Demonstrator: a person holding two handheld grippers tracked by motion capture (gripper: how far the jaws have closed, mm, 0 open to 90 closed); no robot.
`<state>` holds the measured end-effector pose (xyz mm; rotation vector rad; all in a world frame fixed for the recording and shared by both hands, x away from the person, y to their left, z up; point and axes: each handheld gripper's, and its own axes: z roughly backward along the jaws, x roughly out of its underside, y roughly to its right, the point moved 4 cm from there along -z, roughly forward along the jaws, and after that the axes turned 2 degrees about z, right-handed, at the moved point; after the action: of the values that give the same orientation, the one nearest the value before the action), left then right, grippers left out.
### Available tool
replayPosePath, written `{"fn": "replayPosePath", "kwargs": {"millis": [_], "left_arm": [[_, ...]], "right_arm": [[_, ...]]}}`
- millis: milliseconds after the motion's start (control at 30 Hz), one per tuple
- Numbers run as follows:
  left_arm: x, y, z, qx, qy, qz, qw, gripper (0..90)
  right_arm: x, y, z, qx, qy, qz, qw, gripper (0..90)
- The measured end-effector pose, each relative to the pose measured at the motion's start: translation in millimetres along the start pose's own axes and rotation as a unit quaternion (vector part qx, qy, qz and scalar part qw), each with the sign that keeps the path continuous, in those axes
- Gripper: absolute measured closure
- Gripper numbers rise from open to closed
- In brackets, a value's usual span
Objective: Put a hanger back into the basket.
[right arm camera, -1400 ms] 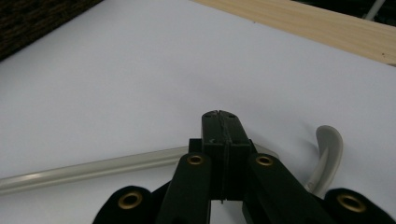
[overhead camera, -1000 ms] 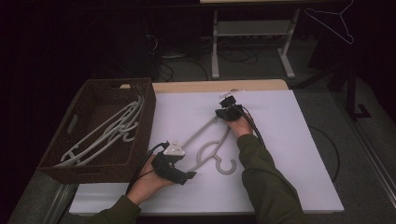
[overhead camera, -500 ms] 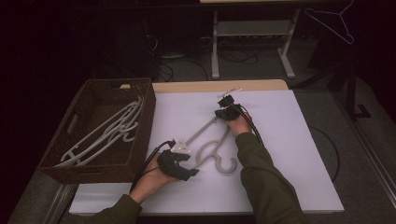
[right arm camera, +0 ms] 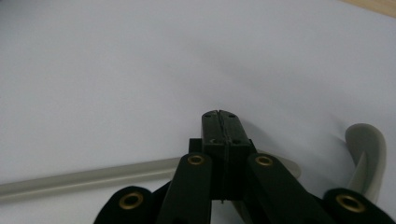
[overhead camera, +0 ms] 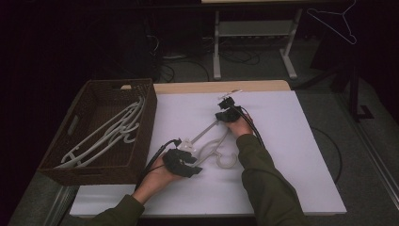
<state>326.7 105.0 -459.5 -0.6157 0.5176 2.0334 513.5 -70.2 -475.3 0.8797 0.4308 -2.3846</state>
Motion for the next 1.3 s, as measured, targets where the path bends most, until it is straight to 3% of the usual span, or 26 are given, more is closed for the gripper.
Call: {"fn": "replayPosePath", "kwargs": {"millis": [200,333,400,467,700,767,867,1133,1233,1300], "left_arm": [[-1.5,0.8,-2.1,0.012,-0.002,0.011,0.9999,77.2],[-1.5,-0.4,-1.6,0.017,-0.007,0.021,0.9996,79.3],[-0.7,-1.3,-1.6,0.002,-0.013,0.021,0.9997,80.5],[0.0,-3.5,-1.0,0.011,-0.012,0.030,0.9994,81.4],[-2.9,-6.0,4.1,0.001,0.015,0.050,0.9986,81.7],[-3.3,-7.1,6.5,-0.003,0.013,0.045,0.9989,81.8],[-4.9,-5.5,9.4,-0.005,0.021,0.048,0.9986,81.9],[-9.5,-4.2,18.9,-0.002,0.021,0.044,0.9988,82.0],[-11.8,-3.6,22.1,-0.002,0.025,0.047,0.9986,82.0],[-12.8,-5.2,25.5,-0.002,0.019,0.036,0.9992,82.1]], "right_arm": [[0.0,1.0,-0.1,0.000,0.005,0.004,1.0000,90.0],[-0.2,0.8,1.1,-0.004,0.006,-0.004,1.0000,89.9],[-1.3,1.2,3.6,-0.005,0.008,-0.003,0.9999,89.5],[-3.8,2.5,10.0,-0.011,0.022,-0.007,0.9997,82.7],[-14.2,4.7,46.3,-0.041,0.080,-0.012,0.9959,52.1],[-14.0,3.1,60.5,-0.050,0.097,-0.019,0.9939,42.7],[-9.4,3.9,77.8,-0.049,0.115,-0.011,0.9921,31.1],[11.5,5.6,119.3,-0.033,0.151,0.001,0.9880,13.5],[20.9,5.3,133.6,-0.029,0.160,0.001,0.9866,12.5],[27.6,4.8,144.0,-0.023,0.175,0.002,0.9844,12.1]]}}
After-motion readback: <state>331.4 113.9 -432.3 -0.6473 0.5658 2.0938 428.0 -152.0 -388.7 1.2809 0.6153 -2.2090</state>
